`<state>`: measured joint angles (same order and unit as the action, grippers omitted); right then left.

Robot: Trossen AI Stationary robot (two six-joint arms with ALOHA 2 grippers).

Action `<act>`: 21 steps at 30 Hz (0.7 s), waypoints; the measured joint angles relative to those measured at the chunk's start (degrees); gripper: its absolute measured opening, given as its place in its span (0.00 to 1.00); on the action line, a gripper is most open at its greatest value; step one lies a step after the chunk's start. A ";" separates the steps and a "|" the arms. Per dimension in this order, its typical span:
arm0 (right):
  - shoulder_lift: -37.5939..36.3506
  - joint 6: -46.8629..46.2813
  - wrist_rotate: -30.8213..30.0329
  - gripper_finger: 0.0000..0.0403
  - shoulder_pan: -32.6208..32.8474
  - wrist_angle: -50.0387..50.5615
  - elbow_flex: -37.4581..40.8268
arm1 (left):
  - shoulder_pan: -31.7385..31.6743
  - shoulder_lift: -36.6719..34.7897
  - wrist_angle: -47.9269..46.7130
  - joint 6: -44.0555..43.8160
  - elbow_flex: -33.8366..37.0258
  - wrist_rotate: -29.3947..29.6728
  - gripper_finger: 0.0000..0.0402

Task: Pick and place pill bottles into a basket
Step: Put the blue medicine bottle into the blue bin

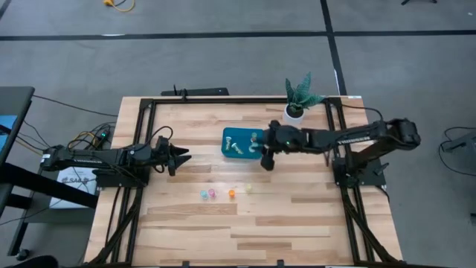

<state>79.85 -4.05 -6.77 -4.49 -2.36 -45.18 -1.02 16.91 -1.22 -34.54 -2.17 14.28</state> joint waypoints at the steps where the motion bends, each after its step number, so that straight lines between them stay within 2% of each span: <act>1: 0.81 -0.23 0.67 0.26 -0.99 0.89 0.01 | 0.02 0.00 0.00 -0.02 0.00 0.02 0.50; 15: 12.75 -2.24 3.62 0.26 -5.99 -1.06 0.03 | 0.00 0.00 0.00 0.07 0.00 0.04 0.50; 21: 14.24 -5.59 7.33 0.28 -7.70 -2.65 0.03 | 0.00 -0.01 0.00 0.08 0.00 0.07 0.50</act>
<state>94.08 -9.64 0.56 -12.19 -5.01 -45.15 -1.02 16.89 -1.21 -34.47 -2.17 14.35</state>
